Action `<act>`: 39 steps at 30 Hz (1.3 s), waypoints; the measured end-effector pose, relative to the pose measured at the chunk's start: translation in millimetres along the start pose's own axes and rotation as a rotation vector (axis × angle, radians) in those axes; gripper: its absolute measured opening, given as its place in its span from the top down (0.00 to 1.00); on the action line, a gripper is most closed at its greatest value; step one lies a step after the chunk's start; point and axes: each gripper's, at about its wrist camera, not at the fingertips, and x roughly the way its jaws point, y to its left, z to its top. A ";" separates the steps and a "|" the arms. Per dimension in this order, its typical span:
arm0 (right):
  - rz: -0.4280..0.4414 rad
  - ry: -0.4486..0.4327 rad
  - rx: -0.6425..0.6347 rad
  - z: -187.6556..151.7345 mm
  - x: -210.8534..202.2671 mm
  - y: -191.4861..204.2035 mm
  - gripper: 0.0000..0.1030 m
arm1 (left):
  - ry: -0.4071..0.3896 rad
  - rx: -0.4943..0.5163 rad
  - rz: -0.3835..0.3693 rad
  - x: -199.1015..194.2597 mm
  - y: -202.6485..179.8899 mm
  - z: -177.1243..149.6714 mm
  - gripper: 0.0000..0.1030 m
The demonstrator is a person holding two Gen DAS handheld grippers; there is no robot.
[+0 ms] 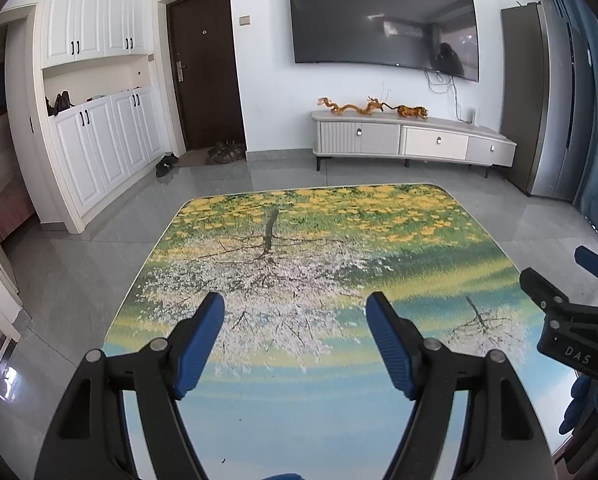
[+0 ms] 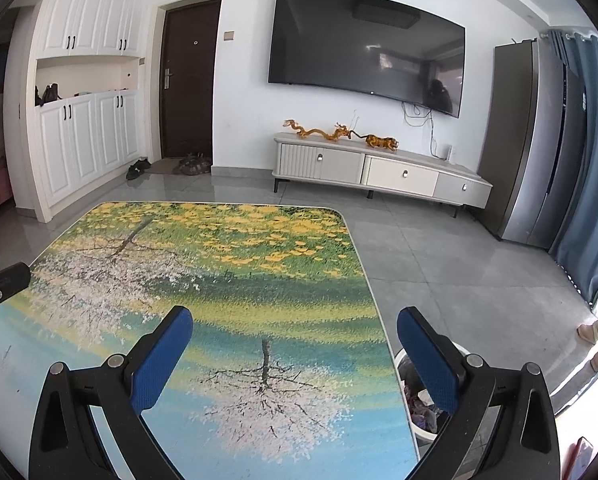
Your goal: Collect trash
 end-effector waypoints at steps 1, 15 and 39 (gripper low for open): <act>0.002 0.002 0.000 -1.0 0.6 -0.2 0.00 | 0.006 0.002 -0.003 1.1 -1.0 -0.7 0.30; 0.011 0.046 0.009 -9.4 20.3 -5.0 0.00 | 0.063 0.023 -0.011 21.3 -10.1 -7.5 0.30; -0.022 0.030 0.020 -10.2 14.4 -18.7 0.00 | -0.005 0.011 0.034 20.3 -13.3 -10.5 0.30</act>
